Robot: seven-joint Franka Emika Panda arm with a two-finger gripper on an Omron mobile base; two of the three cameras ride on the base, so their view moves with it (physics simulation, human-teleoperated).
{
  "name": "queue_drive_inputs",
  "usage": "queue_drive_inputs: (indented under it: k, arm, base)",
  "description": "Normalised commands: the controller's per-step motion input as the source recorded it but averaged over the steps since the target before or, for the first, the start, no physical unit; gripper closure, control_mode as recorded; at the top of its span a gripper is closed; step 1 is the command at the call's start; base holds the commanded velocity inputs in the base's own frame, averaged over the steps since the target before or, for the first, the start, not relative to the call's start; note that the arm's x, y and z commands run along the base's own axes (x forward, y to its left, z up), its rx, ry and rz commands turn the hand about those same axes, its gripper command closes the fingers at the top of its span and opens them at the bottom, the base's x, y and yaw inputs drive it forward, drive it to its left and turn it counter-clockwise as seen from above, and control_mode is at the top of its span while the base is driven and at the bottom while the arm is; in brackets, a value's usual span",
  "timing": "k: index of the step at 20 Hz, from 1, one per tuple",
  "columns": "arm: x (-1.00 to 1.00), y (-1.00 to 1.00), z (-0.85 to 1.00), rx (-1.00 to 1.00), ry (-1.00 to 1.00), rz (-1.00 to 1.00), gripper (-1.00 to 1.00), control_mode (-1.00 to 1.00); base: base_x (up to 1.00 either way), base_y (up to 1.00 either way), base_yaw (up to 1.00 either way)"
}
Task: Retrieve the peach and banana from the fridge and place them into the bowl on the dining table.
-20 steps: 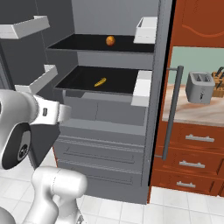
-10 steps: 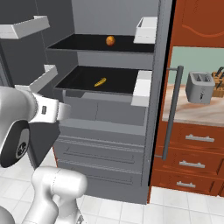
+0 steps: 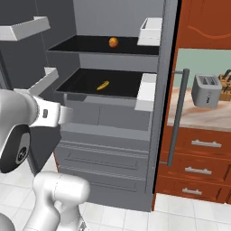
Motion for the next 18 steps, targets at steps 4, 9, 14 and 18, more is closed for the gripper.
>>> queue_drive_inputs:
  k: [4,9,14,18]
  arm:
    - [0.0,0.0,0.0,0.0,0.0,0.0,-1.0,1.0]
    - [0.0,0.0,0.0,0.0,0.0,0.0,-1.0,1.0]
    - [0.0,0.0,0.0,0.0,0.0,0.0,-1.0,1.0]
    - [0.0,0.0,0.0,0.0,0.0,0.0,-1.0,1.0]
  base:
    - [0.68,0.0,0.0]
    - [0.83,0.0,0.0]
    - [0.92,0.0,0.0]
    - [1.0,0.0,0.0]
